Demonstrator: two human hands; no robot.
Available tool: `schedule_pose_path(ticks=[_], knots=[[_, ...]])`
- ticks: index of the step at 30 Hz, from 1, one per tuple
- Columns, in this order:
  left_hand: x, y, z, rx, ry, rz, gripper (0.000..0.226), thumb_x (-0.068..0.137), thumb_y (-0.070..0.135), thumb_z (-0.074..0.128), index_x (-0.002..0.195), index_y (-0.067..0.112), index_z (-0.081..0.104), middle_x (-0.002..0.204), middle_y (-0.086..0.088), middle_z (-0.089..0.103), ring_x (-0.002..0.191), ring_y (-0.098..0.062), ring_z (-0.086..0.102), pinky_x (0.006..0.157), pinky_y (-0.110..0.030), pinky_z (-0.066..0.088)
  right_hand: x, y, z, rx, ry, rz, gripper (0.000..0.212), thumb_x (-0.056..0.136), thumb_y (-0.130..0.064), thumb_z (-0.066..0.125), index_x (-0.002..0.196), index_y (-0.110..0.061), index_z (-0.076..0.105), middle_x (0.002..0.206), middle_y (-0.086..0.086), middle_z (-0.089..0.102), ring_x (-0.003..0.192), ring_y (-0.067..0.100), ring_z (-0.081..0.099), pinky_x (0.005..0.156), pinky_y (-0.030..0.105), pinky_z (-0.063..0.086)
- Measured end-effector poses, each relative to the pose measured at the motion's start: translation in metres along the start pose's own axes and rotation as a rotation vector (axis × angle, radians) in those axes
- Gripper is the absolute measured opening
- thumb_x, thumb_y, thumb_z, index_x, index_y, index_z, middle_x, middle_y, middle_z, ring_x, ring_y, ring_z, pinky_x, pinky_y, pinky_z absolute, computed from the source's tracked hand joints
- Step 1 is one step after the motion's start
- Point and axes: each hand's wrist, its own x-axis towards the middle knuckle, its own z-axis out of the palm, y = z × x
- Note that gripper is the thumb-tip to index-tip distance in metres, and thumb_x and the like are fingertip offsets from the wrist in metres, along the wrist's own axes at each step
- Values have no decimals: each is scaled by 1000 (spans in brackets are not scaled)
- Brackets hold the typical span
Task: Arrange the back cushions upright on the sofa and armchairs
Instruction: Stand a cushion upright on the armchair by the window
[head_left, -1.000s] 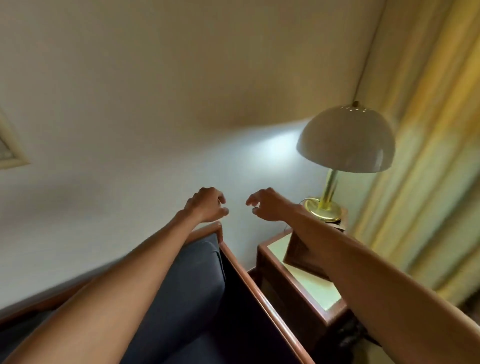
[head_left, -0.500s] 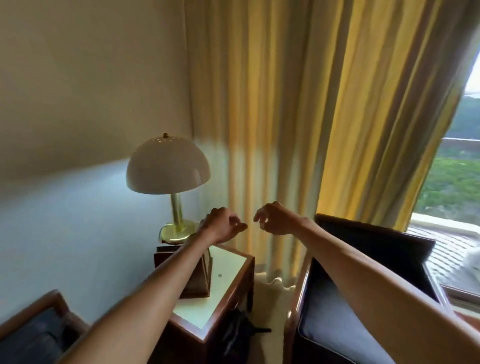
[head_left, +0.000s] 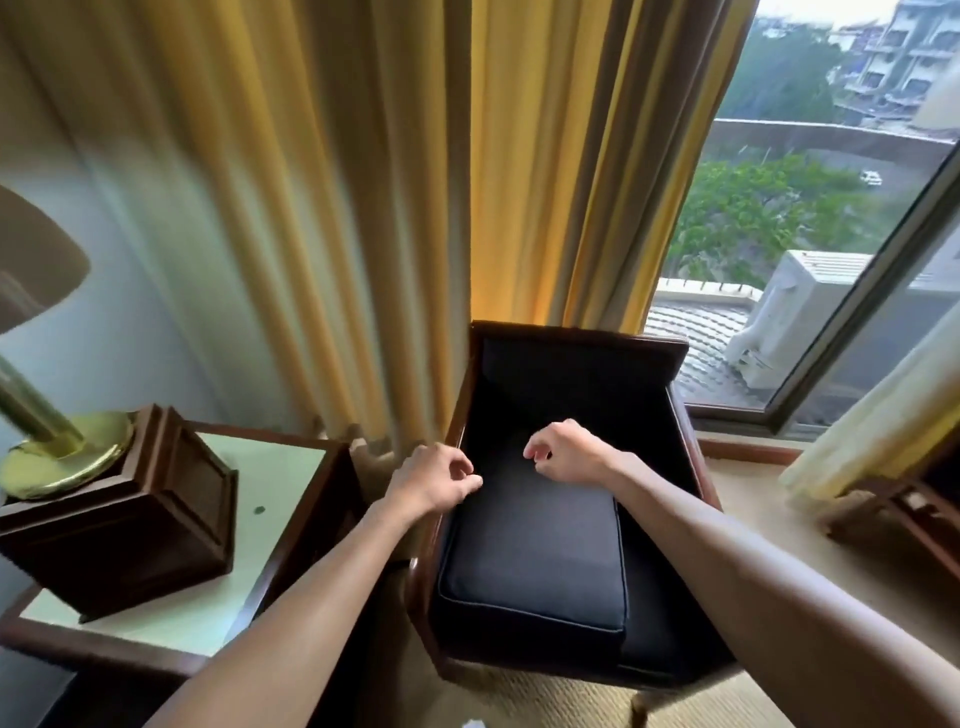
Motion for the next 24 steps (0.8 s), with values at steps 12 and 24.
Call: schedule_pose_path(ticks=[12, 24], knots=[[130, -5, 179, 129, -364, 8, 33, 82, 44, 66, 112, 30, 67, 118, 9, 67, 109, -17, 63, 90, -35, 49, 46, 193, 120, 318, -142, 455, 34, 85, -13, 59, 117, -19, 70, 117, 4, 71, 108, 20, 66, 96, 32, 53], [173, -35, 394, 290, -483, 142, 95, 78, 45, 71, 153, 31, 16, 164, 4, -3, 150, -20, -4, 120, -45, 13, 74, 323, 299, 833, -121, 838, 58, 103, -44, 41, 153, -15, 31, 154, 5, 42, 142, 28, 37, 112, 32, 27]])
